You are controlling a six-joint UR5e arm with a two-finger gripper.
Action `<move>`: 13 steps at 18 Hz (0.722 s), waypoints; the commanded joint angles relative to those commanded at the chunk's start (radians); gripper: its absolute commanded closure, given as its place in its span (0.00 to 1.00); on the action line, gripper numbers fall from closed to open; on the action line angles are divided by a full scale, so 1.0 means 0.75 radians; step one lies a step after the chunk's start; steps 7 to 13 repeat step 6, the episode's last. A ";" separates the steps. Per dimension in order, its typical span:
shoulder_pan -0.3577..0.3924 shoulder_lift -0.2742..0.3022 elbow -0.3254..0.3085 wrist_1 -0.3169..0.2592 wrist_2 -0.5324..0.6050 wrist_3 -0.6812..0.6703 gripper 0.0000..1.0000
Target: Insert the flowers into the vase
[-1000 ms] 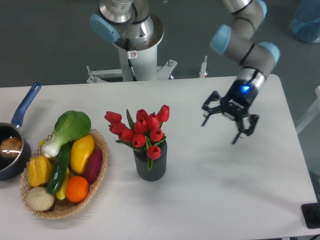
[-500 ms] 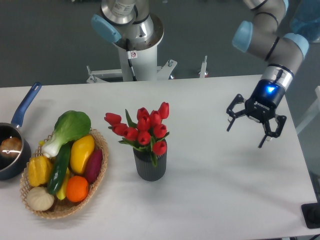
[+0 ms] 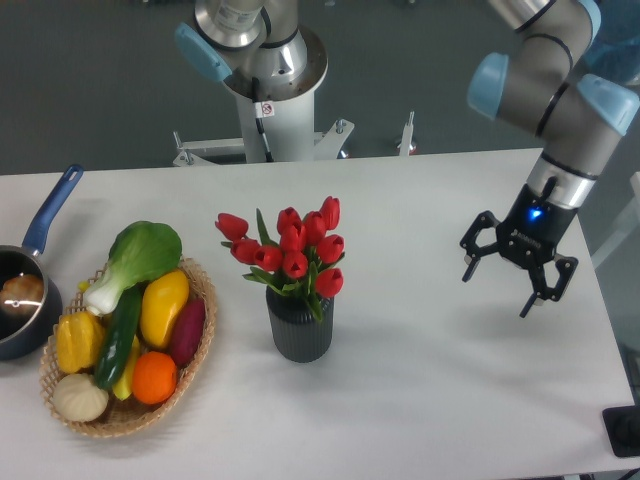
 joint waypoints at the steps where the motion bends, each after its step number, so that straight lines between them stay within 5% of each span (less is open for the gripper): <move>1: -0.004 -0.002 0.000 0.002 0.023 -0.002 0.00; 13: -0.008 -0.004 0.012 0.000 0.141 -0.045 0.00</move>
